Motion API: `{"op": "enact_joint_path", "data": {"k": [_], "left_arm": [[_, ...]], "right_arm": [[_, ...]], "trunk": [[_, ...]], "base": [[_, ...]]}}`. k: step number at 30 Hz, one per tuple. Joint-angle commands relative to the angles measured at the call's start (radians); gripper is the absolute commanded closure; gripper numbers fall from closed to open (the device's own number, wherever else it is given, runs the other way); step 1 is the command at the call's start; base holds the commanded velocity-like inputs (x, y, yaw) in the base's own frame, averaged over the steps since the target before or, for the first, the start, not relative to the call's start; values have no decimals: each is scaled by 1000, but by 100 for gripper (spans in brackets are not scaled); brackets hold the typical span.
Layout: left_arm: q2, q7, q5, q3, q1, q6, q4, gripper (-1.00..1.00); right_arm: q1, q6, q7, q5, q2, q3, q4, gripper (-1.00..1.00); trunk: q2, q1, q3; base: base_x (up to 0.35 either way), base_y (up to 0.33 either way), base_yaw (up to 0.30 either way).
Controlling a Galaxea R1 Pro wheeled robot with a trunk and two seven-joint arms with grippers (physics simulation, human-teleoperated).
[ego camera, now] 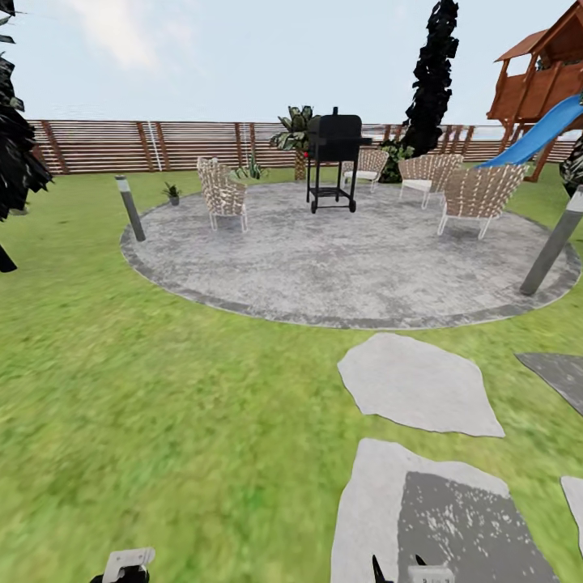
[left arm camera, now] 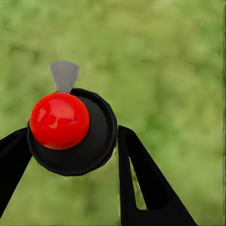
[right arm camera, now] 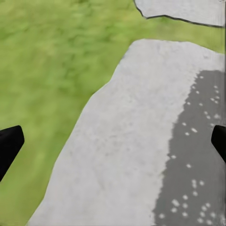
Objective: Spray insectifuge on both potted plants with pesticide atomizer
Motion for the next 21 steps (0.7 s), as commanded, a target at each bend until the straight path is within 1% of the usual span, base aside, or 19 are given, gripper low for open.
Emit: {"op": "enact_joint_path", "data": {"k": [1,21], "left_arm": [[0,-4,-9,9,-1,-4,1,100],[0,-4,-9,9,-1,-3,1,100]], "right_arm": [[0,-1,10,-1,0,-8,-1,-100],[0,-1,10,-1,0,-7,-1,-100]], "trunk": [[0,0,-1],[0,0,-1]], "base": [[300,-198,0],[300,-198,0]]}}
